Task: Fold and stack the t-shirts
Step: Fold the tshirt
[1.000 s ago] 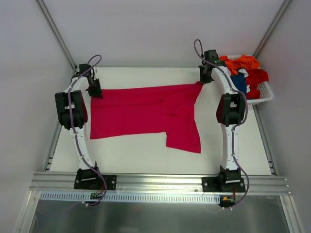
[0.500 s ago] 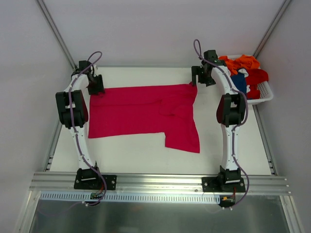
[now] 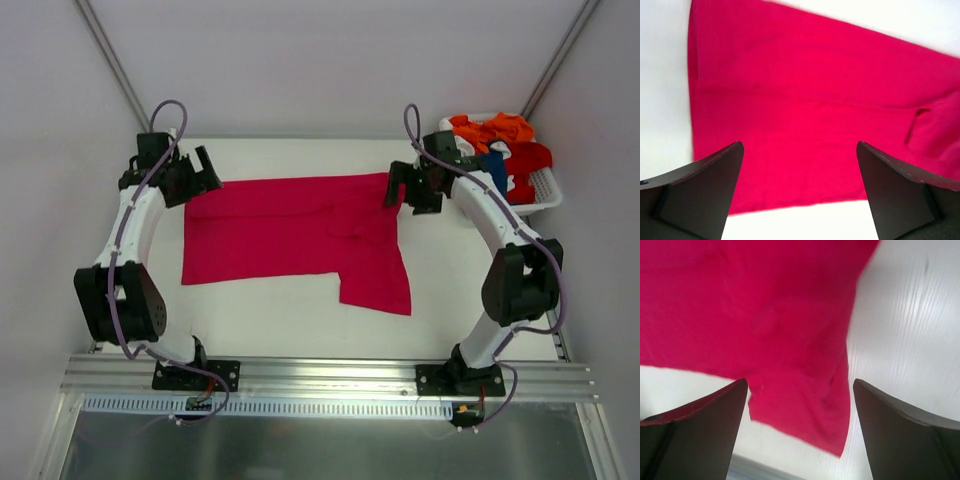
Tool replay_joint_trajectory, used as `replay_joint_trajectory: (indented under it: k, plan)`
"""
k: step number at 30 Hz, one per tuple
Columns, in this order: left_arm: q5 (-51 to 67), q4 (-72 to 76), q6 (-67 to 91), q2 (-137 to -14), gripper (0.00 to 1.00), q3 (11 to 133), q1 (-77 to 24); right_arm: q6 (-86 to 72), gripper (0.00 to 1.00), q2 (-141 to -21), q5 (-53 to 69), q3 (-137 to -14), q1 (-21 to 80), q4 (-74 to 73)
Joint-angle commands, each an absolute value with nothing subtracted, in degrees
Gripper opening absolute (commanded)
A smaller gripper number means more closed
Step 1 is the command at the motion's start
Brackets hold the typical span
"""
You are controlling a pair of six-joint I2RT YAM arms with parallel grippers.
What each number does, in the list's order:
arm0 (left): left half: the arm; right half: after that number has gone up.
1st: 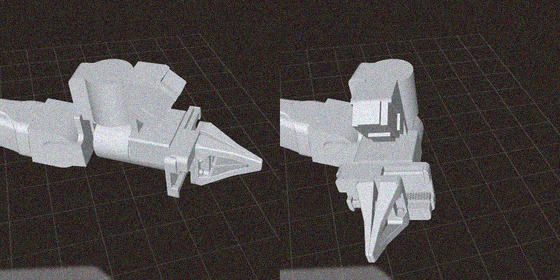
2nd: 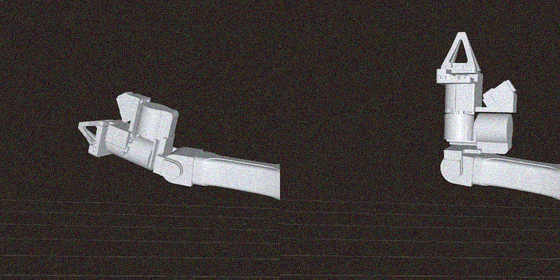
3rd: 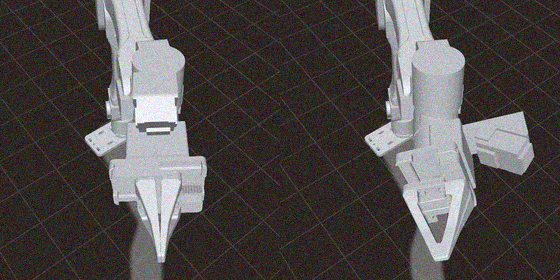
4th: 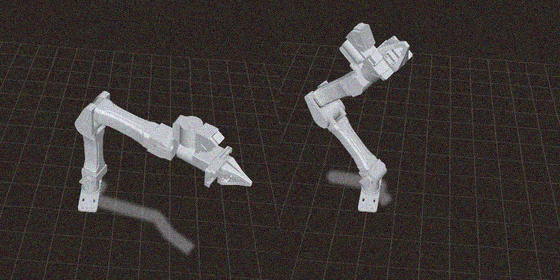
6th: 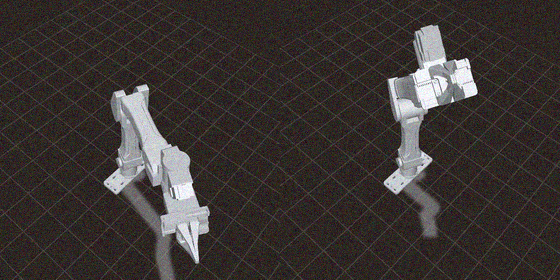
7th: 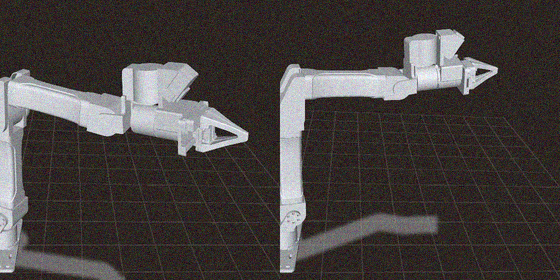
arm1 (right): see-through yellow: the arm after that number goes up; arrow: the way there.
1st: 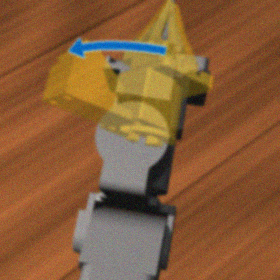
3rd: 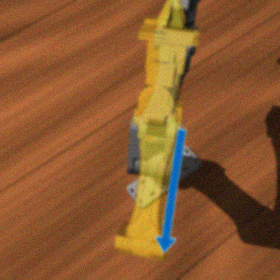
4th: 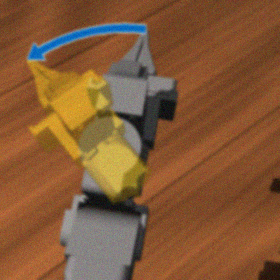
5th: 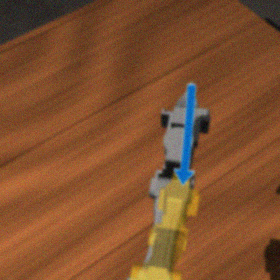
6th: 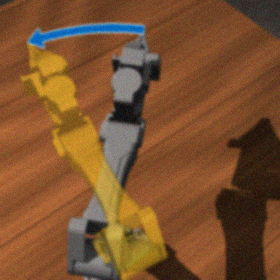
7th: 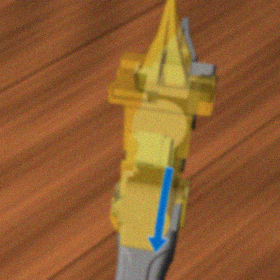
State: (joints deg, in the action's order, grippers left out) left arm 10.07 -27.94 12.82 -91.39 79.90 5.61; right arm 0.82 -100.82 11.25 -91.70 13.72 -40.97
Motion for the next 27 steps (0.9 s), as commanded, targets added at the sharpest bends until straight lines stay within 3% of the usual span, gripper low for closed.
replay_joint_trajectory:
  k: [1,5,13,21,27]
  plan:
    - [14.9,-29.8,28.0,-85.7,0.98,67.6,11.3,-10.3,0.91,-94.9,13.7,-78.6,12.7,-38.0]
    - [11.7,-29.8,33.5,-77.9,0.93,58.7,13.8,-14.8,0.91,-87.4,12.6,-66.0,13.8,-35.3]
    - [7.0,-29.7,45.3,-71.1,0.86,46.3,20.3,-20.8,0.92,-80.7,11.2,-54.7,15.0,-31.2]
    - [1.4,-29.5,51.9,-75.1,0.79,42.1,21.6,-22.3,0.92,-79.7,10.0,-51.3,14.9,-29.1]
    - [-3.6,-29.4,53.0,-82.3,0.73,46.6,21.7,-22.3,0.92,-80.2,10.6,-50.7,14.9,-28.4]
